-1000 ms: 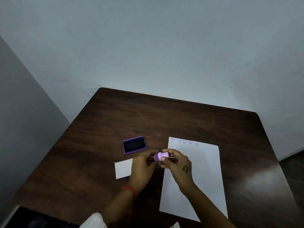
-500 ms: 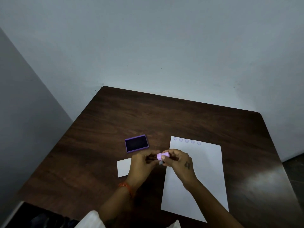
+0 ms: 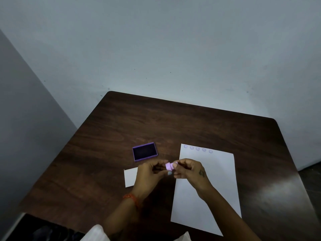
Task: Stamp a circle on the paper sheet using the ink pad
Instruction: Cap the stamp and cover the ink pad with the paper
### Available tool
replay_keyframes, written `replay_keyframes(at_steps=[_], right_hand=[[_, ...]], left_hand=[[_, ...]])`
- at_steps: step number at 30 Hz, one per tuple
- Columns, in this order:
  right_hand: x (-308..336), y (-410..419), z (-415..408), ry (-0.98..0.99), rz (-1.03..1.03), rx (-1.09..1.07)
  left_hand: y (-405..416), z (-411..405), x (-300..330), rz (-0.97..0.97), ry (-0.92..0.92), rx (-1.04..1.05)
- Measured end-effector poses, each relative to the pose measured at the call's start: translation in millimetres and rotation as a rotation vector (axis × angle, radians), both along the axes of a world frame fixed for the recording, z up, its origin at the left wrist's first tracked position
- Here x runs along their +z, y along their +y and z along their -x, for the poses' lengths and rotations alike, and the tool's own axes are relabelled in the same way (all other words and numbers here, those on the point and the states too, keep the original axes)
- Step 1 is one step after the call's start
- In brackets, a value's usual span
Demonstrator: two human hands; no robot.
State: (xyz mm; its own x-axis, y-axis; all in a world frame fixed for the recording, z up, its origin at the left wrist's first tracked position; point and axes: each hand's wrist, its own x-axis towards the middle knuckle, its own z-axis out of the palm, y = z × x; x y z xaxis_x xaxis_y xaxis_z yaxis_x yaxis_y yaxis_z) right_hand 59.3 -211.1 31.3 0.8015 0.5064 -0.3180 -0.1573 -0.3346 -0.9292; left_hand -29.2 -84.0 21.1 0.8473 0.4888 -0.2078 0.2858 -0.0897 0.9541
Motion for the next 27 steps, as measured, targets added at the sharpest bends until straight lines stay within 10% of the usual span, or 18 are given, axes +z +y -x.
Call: replay_keyframes(at_steps=[27], right_hand=[[-17,17,-1,-0.006,0.129,0.025]], left_hand=[[2,2,1,-0.042,-0.017,0.026]])
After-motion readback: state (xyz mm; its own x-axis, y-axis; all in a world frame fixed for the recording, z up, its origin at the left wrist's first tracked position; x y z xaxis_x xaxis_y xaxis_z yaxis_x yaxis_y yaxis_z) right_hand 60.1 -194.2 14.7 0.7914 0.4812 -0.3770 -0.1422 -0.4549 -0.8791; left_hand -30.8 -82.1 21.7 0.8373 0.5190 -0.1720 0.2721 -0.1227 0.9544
